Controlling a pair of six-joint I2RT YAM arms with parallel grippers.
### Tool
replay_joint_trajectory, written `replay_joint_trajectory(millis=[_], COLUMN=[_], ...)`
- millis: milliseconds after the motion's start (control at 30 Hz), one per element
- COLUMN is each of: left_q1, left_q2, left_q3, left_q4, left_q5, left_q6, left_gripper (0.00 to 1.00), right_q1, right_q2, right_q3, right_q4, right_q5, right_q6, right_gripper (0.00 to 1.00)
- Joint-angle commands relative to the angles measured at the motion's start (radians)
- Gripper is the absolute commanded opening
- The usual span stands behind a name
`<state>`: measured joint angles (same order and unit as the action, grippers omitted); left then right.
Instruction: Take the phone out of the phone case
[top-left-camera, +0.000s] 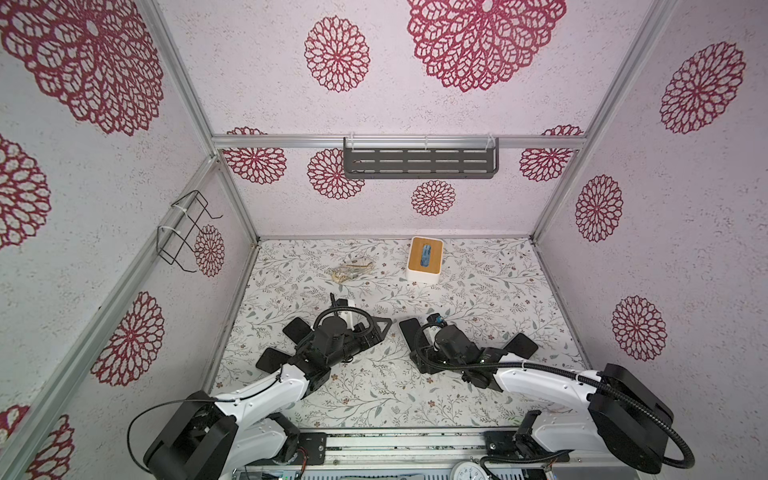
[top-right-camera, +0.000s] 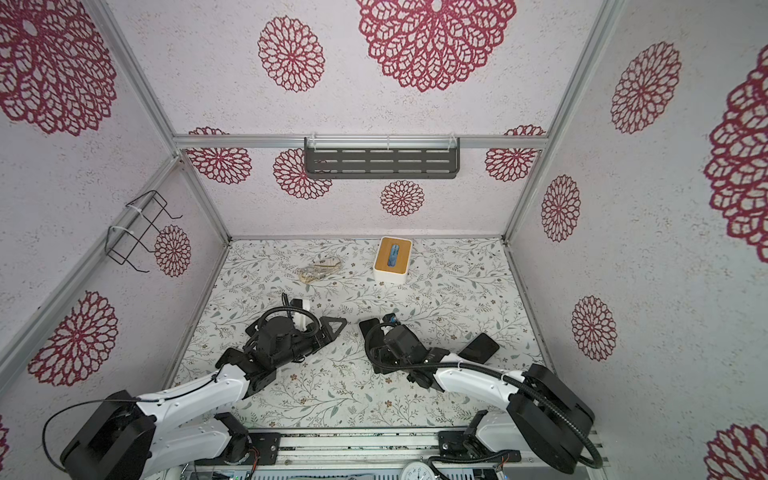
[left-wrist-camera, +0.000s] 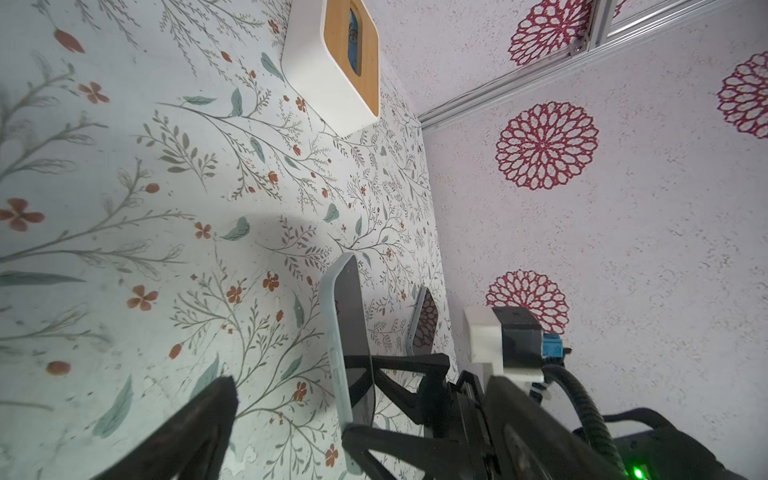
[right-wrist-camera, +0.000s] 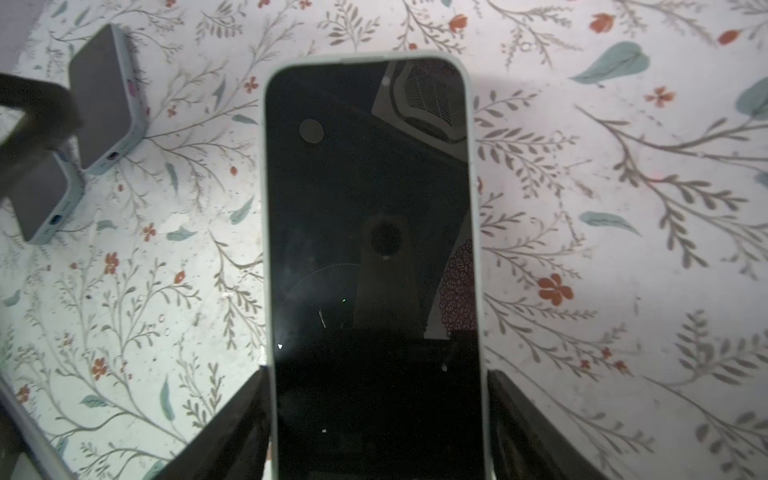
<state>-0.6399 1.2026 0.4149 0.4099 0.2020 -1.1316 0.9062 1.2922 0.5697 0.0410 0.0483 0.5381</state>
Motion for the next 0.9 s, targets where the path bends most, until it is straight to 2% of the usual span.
replay_joint_trajectory(millis=[0,67,167,367,600,767,867], left_q1=[-0.030,-0.042,-0.055,-0.078,-0.085,-0.089,-0.092], left_q2=[0.058,0.100,0.158,0.237,0.265,0.285,0.297], left_q3=[0.000,0.008,0.014,0.028,0.033,0.041,0.045], left_q4=[0.137,0.168,0.229,0.305,0.323,0.324,0.332], left_q5=[0.029,0.039,0.054,0.069,0.063,0.063,0.065], left_q6=[-0.052,-0.061,-0.086,-0.117,-0.119,-0.119,-0.121], left_gripper=[0.99,0.99,0.94,0.74,0.49,0.41,0.32], right_q1=[0.026,0.036,0.042,0.043,0.044,0.045,0.045], right_q2=[-0.019,-0.027,-0.040,-0.054,-0.073,-0.092,-0.100], right_q3=[0.036,0.036,0.035,0.033,0.027,0.022,0.021], right_q4=[0.101,0.106,0.108,0.116,0.129,0.131,0.129], right_q5=[-0.021,-0.025,-0.032,-0.054,-0.077,-0.085,-0.084], right_q6=[-0.025,-0.027,-0.026,-0.021,-0.015,-0.013,-0.013], right_gripper=[0.29,0.28,0.28,0.28,0.27,0.26,0.25])
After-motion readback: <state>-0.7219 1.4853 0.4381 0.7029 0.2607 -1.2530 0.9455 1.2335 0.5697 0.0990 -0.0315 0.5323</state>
